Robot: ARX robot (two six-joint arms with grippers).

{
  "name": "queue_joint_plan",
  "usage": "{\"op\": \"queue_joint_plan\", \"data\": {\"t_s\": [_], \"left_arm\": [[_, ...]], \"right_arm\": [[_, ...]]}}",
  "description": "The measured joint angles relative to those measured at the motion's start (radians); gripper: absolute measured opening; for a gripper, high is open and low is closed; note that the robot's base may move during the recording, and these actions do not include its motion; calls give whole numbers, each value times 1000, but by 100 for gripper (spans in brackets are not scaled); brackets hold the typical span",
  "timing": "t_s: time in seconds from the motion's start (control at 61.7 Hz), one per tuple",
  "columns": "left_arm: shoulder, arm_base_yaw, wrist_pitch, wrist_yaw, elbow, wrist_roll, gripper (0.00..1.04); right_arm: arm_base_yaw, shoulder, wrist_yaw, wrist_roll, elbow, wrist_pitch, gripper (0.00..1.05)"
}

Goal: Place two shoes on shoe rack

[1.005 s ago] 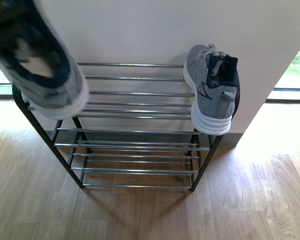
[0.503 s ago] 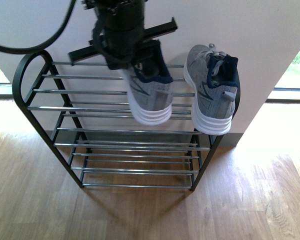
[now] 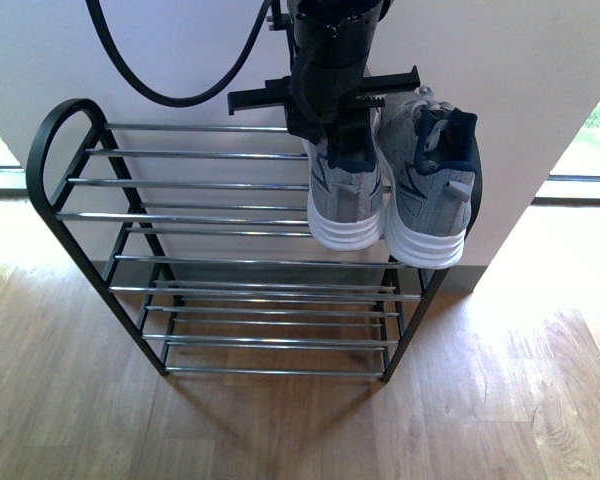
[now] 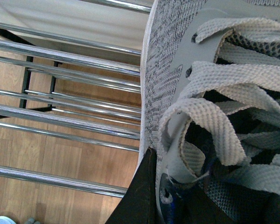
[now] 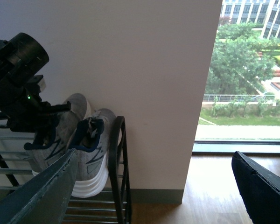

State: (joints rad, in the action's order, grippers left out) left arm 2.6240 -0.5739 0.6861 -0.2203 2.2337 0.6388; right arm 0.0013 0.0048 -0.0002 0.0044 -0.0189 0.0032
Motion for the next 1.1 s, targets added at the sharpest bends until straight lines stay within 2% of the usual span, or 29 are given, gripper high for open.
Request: {"op": "queue_joint_plan", "data": {"t_s": [0.276,0.649,0.778,1.103], "left_arm": [[-6,2,40,-1,-20,118,2],[-11,-8,46,-11,-32,51,2],[-30,-8,2,-14,-74,45,2],[-163,-5,-128,35,-220,69,52]], "right_arm": [[0,0,0,0,0,0,96],[0,0,0,0,0,0,96],[0,0,0,0,0,0,96],[0,0,0,0,0,0,96]]}}
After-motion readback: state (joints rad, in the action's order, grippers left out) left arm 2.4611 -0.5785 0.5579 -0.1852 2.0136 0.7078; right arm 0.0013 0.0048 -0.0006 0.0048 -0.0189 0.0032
